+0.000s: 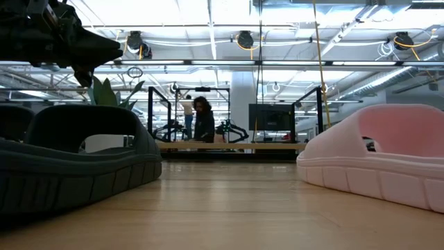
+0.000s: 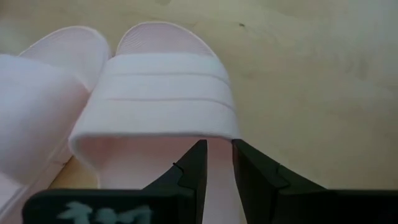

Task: Pick and place slides into the shelf
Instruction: Put the right pink slipper on the shelf

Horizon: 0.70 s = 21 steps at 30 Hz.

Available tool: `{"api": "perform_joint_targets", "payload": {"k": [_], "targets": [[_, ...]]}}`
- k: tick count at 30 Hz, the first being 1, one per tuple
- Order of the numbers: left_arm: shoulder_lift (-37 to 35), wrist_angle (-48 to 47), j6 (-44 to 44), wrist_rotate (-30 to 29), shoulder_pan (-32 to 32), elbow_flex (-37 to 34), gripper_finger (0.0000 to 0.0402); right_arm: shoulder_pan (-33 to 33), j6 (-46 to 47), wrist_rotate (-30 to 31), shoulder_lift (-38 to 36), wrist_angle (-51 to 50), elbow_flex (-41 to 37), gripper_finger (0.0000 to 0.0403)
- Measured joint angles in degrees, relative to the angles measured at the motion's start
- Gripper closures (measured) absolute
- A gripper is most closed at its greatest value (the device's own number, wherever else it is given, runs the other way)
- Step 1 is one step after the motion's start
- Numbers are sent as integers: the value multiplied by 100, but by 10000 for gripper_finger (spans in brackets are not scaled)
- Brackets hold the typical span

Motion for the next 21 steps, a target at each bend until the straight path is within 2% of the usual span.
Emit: {"api": "perform_joint_targets", "payload": {"k": [4, 21], "targets": [[1, 0, -2, 2, -2, 0, 314, -17, 51, 202, 2, 169, -211, 332], [-1, 1, -2, 4, 0, 0, 314, -26, -138, 218, 2, 48, -248, 332]]}}
